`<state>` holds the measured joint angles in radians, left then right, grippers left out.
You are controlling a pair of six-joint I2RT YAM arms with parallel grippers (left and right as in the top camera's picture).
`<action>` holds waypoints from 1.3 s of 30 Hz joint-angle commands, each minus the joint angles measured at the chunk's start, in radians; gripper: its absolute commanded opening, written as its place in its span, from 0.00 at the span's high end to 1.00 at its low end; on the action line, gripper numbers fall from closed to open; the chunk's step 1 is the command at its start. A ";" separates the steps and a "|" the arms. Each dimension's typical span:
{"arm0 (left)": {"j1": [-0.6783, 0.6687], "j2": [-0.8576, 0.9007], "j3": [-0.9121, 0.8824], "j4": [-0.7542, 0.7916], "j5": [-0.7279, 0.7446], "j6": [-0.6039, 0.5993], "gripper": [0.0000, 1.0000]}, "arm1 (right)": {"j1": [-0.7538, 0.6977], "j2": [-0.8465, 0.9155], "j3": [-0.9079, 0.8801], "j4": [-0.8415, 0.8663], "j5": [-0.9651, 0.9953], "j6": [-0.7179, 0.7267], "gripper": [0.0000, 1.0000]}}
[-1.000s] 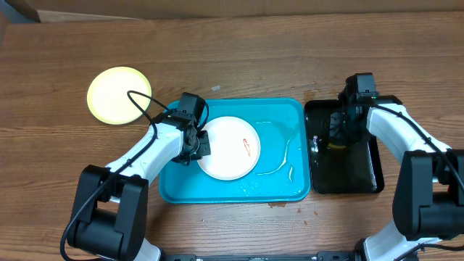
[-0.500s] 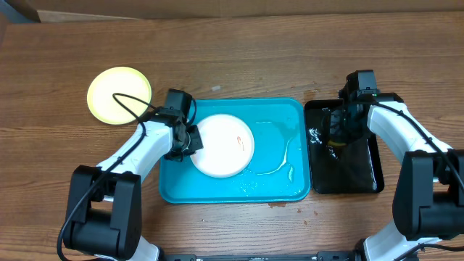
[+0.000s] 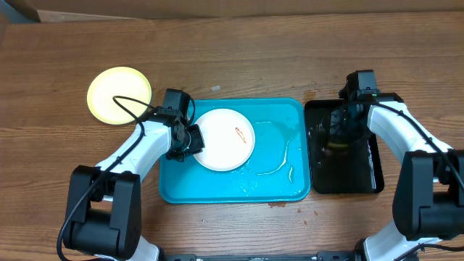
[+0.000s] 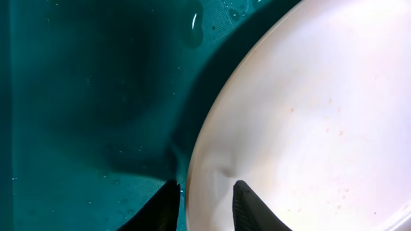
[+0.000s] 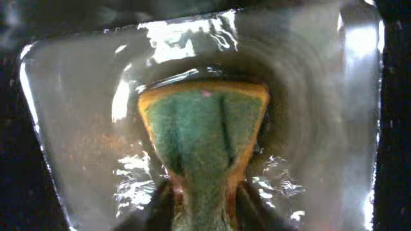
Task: Clean dirty plates on tray and stack at the side
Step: 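Rub the sponge in the basin water with the right gripper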
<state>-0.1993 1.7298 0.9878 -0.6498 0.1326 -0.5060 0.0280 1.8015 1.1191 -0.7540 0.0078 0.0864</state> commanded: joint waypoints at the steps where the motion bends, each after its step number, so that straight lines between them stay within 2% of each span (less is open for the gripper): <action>1: -0.004 0.000 -0.007 0.000 0.018 0.001 0.71 | 0.005 -0.021 0.004 0.000 0.010 -0.008 0.55; 3: -0.010 0.000 -0.007 0.000 0.018 0.001 0.71 | 0.005 -0.021 -0.016 0.012 0.010 -0.008 0.55; 5: -0.014 0.000 -0.007 0.001 0.018 0.001 0.71 | 0.005 -0.021 -0.025 0.031 0.010 -0.008 0.66; 6: -0.015 0.000 -0.007 0.001 0.017 0.001 0.71 | 0.005 -0.021 -0.025 0.037 0.009 -0.008 0.79; 7: -0.015 0.000 -0.007 0.001 0.018 0.001 0.71 | 0.005 -0.021 -0.024 0.043 0.008 -0.008 0.96; 20: -0.015 0.000 -0.007 0.004 0.014 0.001 0.73 | 0.018 -0.075 0.092 -0.066 0.009 -0.008 0.96; 21: -0.015 0.000 -0.007 0.005 0.015 0.000 0.77 | 0.023 -0.092 0.093 -0.071 0.011 -0.007 0.96; 23: -0.015 0.000 -0.007 0.004 0.016 0.000 0.96 | 0.028 -0.122 0.093 -0.091 0.021 0.000 0.96; 28: -0.015 0.000 -0.007 -0.004 0.018 0.001 0.96 | 0.034 -0.139 0.091 -0.143 0.043 0.034 0.96; 34: -0.015 0.000 -0.007 -0.004 0.019 0.001 0.96 | 0.032 -0.144 0.092 -0.124 -0.013 0.024 0.96; 39: -0.016 0.000 -0.007 -0.011 0.025 0.001 0.96 | 0.055 -0.213 0.100 -0.130 0.116 0.108 0.96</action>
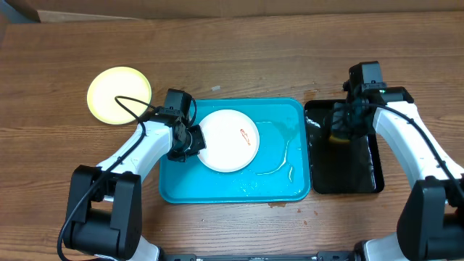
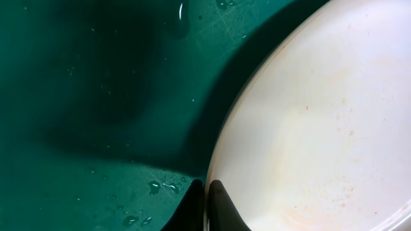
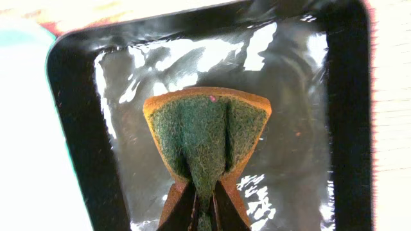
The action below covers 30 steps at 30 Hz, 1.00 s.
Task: Clean dirty plates on tray and stack at the side
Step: 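Rub the sponge in the basin water with the right gripper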
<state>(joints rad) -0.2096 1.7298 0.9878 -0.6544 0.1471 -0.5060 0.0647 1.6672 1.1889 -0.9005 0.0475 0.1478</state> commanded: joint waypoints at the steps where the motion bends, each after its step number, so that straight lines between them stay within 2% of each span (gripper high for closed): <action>1: -0.005 0.000 -0.007 -0.005 0.011 0.001 0.96 | 0.021 -0.088 0.030 0.018 0.075 0.043 0.96; 2: -0.005 0.000 -0.007 -0.001 0.011 0.001 0.95 | 0.023 -0.093 0.030 0.014 0.072 0.042 0.96; 5: -0.005 0.000 -0.007 0.017 0.010 0.001 0.71 | 0.024 -0.089 0.022 -0.015 0.072 0.043 0.96; 6: -0.005 0.000 -0.007 0.024 0.011 0.000 0.71 | 0.024 -0.089 0.014 -0.016 0.072 0.043 0.96; 10: -0.008 0.000 -0.007 0.027 0.012 -0.011 0.81 | 0.025 -0.088 -0.013 -0.006 0.069 0.068 0.96; 15: -0.014 0.000 -0.007 0.021 0.011 -0.010 0.83 | 0.033 -0.106 -0.006 -0.039 0.018 0.092 0.96; 19: -0.014 0.000 -0.007 0.021 0.011 -0.011 0.93 | 0.033 -0.106 0.019 -0.046 0.018 0.091 0.96; 26: -0.014 0.000 -0.007 0.022 0.011 -0.011 0.96 | 0.033 -0.106 0.145 -0.166 0.019 0.086 0.96; 30: -0.014 0.000 -0.007 0.024 0.013 -0.013 0.96 | 0.034 -0.100 0.151 -0.182 -0.019 0.085 0.96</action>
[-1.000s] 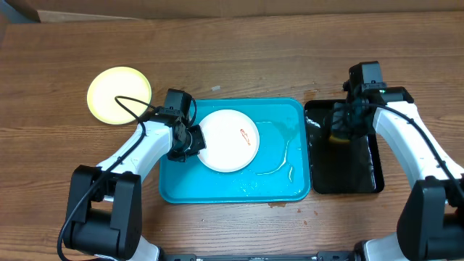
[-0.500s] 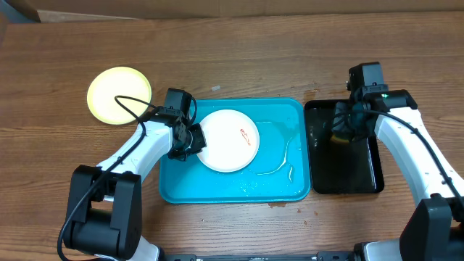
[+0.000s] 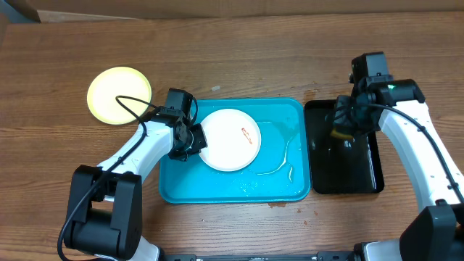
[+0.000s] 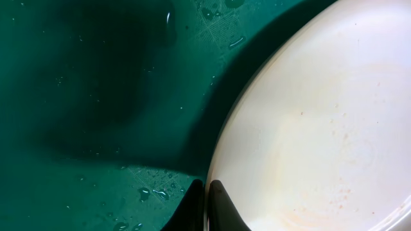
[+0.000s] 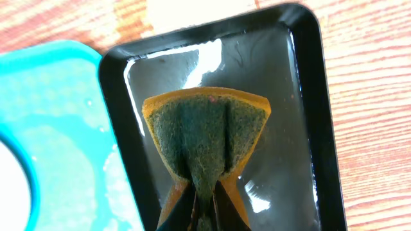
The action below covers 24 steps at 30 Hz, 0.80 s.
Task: Clean dirty plates on tray and stack at the side
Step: 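Rub the sponge in the basin water with the right gripper, then scrub the white plate with the sponge in the right gripper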
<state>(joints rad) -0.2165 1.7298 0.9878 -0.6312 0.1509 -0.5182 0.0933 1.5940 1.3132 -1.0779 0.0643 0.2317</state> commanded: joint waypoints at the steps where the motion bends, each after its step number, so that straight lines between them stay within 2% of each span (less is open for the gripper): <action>1: -0.007 0.000 -0.007 0.000 0.017 -0.007 0.96 | 0.008 -0.023 0.027 0.003 -0.102 -0.043 0.96; 3: -0.007 0.000 -0.007 0.000 0.044 -0.009 0.96 | 0.018 -0.023 0.027 0.021 -0.246 -0.132 0.96; 5: -0.007 0.000 -0.007 0.002 0.057 -0.014 0.96 | 0.035 -0.023 0.031 0.047 -0.320 -0.132 0.96; 11: -0.007 0.000 -0.007 0.005 0.055 -0.013 0.96 | 0.152 -0.023 0.031 0.179 -0.317 -0.125 0.96; 15: -0.007 0.000 -0.007 0.004 0.056 -0.013 0.96 | 0.293 -0.019 0.031 0.256 -0.167 -0.121 0.96; 19: -0.007 0.000 -0.007 0.004 0.056 -0.013 0.96 | 0.446 0.014 0.031 0.306 0.071 -0.063 0.96; 24: -0.007 0.000 -0.007 0.004 0.056 -0.013 0.96 | 0.588 0.117 0.031 0.323 0.273 -0.044 0.96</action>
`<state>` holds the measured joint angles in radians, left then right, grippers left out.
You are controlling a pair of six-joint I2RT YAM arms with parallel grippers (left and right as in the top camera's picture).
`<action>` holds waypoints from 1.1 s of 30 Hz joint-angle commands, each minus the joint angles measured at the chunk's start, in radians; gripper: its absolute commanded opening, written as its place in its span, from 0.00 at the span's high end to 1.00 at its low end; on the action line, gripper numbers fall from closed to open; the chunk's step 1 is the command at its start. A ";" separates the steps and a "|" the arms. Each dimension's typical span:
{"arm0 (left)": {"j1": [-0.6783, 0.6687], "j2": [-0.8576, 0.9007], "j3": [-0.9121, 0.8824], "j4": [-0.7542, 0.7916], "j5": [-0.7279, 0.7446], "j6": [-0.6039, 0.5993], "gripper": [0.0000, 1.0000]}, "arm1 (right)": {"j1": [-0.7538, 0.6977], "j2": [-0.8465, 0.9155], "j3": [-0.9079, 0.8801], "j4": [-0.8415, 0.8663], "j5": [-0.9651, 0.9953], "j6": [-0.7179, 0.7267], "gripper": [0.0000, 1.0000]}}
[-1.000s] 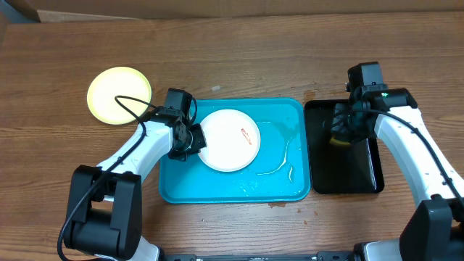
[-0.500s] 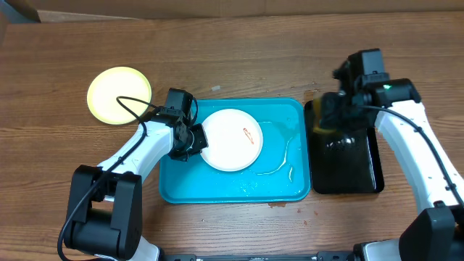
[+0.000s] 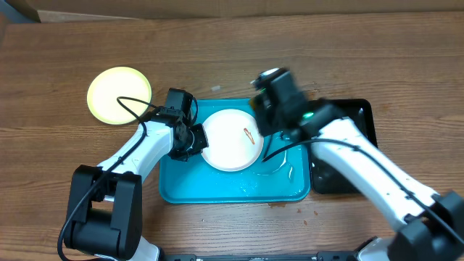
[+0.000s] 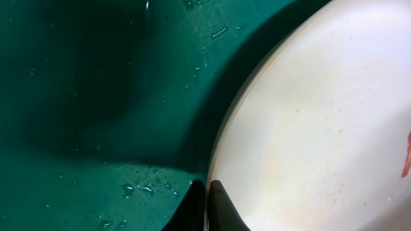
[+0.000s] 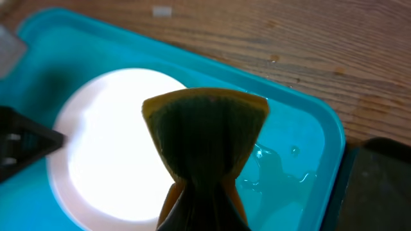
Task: Clean dirty plates on tray and stack at the side
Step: 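Scrub the white plate with the sponge in the right gripper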
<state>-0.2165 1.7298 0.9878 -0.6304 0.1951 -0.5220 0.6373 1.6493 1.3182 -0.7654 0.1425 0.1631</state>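
A white plate (image 3: 230, 139) with a red smear lies in the wet blue tray (image 3: 217, 190). My left gripper (image 4: 207, 187) is shut on the plate's left rim (image 4: 221, 144), in the tray. My right gripper (image 5: 204, 202) is shut on a folded green and yellow sponge (image 5: 207, 138), held above the plate's right side; overhead it shows as the right gripper (image 3: 270, 101) at the tray's upper right. A yellow plate (image 3: 119, 95) lies on the table to the left.
A black tray (image 3: 361, 116) holding water stands right of the blue tray, partly behind the right arm. Water is pooled in the blue tray's right half (image 3: 279, 163). Wooden table (image 3: 217, 51) lies all around.
My right gripper has moved with the sponge from above the black tray to above the white plate in the blue tray. The left gripper still grips the plate's rim.
At first my right gripper held the sponge in the black tray's water and the left jaws stood open astride the plate's rim. Then the left was shut on the rim and the sponge was raised. It was higher still, and now it is over the plate.
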 commanded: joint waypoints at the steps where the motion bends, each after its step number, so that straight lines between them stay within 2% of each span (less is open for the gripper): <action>1: -0.007 0.000 -0.007 0.003 0.012 -0.010 0.96 | 0.065 0.095 0.026 0.019 0.226 0.024 0.96; 6: -0.007 0.000 -0.007 0.002 0.012 -0.009 0.96 | 0.116 0.218 0.026 0.074 0.313 0.023 0.96; 15: -0.007 0.000 -0.007 0.001 0.012 -0.009 0.96 | 0.120 0.334 0.025 0.100 0.272 0.024 0.96; 19: -0.007 0.000 -0.007 0.000 0.012 -0.009 0.96 | 0.120 0.368 0.025 0.094 0.139 0.024 0.96; 25: -0.007 0.000 -0.007 0.000 0.012 -0.009 0.96 | 0.119 0.371 0.025 0.056 0.063 0.015 0.96; 30: -0.007 0.000 -0.007 0.000 0.012 -0.009 0.96 | 0.119 0.371 0.028 0.042 -0.057 -0.090 0.96; 33: -0.007 0.000 -0.007 0.000 0.011 -0.009 0.96 | 0.108 0.371 0.060 0.015 -0.090 -0.093 0.96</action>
<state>-0.2165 1.7298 0.9878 -0.6342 0.1986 -0.5220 0.7513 1.9968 1.3499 -0.7338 0.1768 0.1101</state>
